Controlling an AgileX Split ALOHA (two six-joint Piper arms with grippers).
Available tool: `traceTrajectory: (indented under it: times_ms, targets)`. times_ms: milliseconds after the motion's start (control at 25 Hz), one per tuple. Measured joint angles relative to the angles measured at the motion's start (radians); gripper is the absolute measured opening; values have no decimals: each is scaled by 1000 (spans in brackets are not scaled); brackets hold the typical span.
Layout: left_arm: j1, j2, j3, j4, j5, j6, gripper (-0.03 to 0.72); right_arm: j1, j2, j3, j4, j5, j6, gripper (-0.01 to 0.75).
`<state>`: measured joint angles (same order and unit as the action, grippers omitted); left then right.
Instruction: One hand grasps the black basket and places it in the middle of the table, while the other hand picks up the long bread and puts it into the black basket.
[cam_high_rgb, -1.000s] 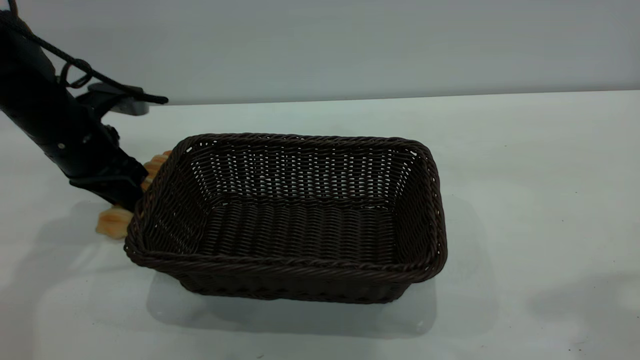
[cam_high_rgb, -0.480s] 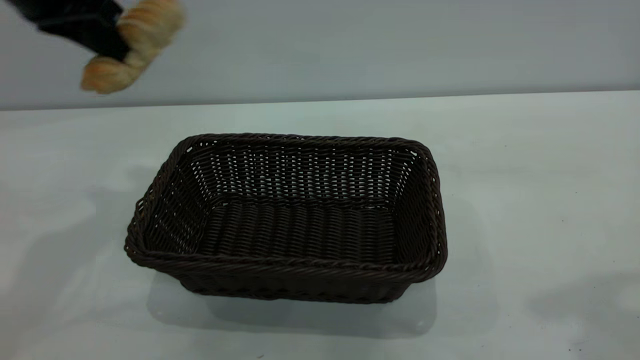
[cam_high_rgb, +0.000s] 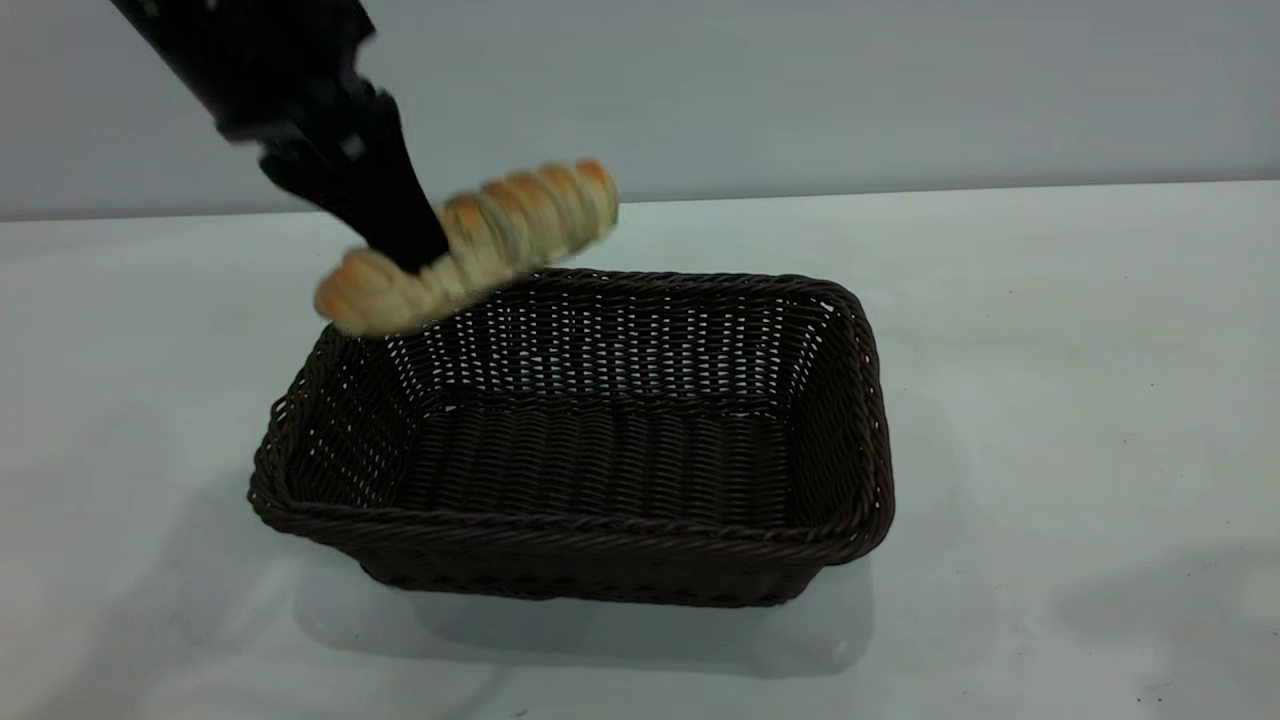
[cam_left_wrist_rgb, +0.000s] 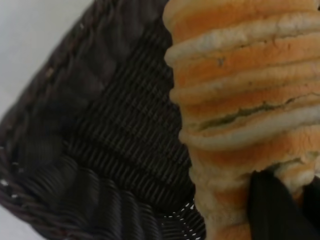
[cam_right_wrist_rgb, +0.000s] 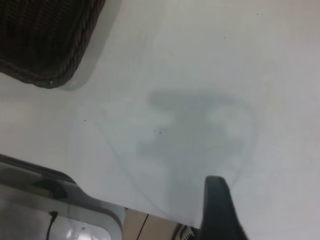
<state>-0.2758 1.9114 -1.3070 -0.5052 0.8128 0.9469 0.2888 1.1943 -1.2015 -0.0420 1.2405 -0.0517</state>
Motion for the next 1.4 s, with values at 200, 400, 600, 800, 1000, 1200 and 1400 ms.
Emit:
traceTrajectory:
  times_ms: [200,400,600,800,1000,1200,1400]
  targets:
    - [0,72,0,0,-20,0,278,0,0,0,0,0,0,511]
    - [0,81,0,1,-26,-7,497,0,0,0,0,0,0,511]
    - [0,17,-30,162,-33,-276,551,0,0,0,0,0,0,511]
    - [2,-143,-103,450,17,-693,553,0,-14,0,1,0,3,503]
    - [3,-334,-109,698,123,-947,553,0,-85,0,3,0,9,469]
    - [3,-493,-107,771,279,-996,554,0,-177,4,12,0,11,463]
    - [3,-659,-52,755,338,-1013,554,0,-291,82,59,0,11,462]
